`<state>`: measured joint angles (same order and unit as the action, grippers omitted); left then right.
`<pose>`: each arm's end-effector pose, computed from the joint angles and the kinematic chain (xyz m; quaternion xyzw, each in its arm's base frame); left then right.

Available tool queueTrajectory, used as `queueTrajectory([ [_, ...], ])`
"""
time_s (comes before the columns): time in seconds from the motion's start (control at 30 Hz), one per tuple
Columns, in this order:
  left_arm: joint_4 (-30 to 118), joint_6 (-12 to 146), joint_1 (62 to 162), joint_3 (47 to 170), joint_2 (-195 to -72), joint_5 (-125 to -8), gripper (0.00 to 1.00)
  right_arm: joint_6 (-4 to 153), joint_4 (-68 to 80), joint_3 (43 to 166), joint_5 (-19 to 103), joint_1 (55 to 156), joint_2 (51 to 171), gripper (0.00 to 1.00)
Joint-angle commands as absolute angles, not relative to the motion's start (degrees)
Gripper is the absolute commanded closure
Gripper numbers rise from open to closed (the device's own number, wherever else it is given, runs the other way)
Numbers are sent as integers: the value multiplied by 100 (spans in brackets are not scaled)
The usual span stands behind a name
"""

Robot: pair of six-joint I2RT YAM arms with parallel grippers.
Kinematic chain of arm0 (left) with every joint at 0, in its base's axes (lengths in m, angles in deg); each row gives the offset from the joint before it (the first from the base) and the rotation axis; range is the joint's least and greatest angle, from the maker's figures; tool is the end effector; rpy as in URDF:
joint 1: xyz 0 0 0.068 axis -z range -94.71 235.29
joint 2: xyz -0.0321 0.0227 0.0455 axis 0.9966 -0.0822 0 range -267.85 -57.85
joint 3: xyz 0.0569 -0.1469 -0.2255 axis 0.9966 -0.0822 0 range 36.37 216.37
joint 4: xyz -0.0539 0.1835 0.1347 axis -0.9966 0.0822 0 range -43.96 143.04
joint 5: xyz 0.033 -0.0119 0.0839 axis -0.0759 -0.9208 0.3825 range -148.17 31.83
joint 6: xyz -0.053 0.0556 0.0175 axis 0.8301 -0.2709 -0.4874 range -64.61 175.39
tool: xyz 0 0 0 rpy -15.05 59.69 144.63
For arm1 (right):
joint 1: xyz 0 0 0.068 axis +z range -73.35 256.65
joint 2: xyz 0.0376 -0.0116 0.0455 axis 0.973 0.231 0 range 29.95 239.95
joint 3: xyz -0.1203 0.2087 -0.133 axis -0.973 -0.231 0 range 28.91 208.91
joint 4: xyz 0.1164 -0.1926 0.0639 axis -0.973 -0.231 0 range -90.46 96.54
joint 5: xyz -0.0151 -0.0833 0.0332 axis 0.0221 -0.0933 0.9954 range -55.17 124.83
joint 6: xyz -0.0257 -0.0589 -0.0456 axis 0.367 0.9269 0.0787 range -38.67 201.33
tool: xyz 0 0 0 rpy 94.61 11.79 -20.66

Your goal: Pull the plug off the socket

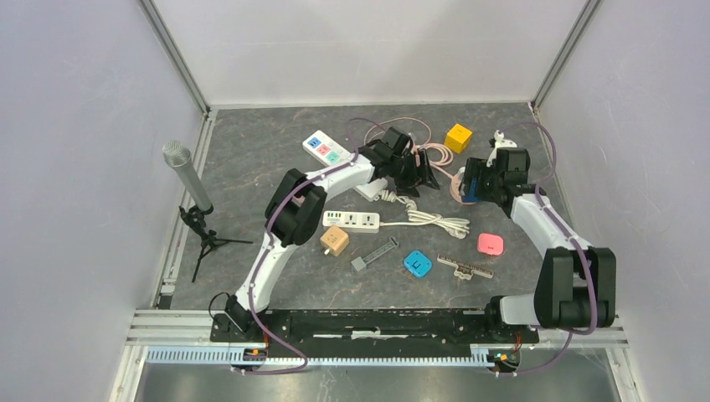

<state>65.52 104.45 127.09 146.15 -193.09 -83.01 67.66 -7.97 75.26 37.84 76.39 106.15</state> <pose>0.3725 -0.3713 0.1671 0.0252 0.9055 -0.4059 0.1210 0.2743 0.0022 0.2181 0.1015 0.9158 0.0693 0.3823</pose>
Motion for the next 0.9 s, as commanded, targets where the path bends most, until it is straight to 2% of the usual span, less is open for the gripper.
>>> queueTrajectory([
  [0.0,6045,10958,12833,14967,-19512,-8563,23,6842,-445,7967,3398,7797,10999,13],
  [0.1,5692,11197,12874,14966,-19692,-8615,23,6902,-471,8041,3274,7840,11205,21],
  [0.23,5268,11441,12939,14967,-19900,-8619,24,6979,-410,8033,3271,7885,11379,27],
  [0.4,4912,11697,13041,15038,-20103,-8388,28,6905,-562,8061,3428,7987,11448,51],
  [0.47,4905,11809,13063,15088,-20170,-8273,31,6863,-645,8027,3415,8089,11373,58],
  [0.63,4904,11901,13084,14891,-20094,-7834,36,6597,-1128,7980,3235,8156,11159,67],
  [0.87,4978,11814,13099,14680,-19958,-7449,43,6346,-1489,7860,3466,8181,10853,75],
])
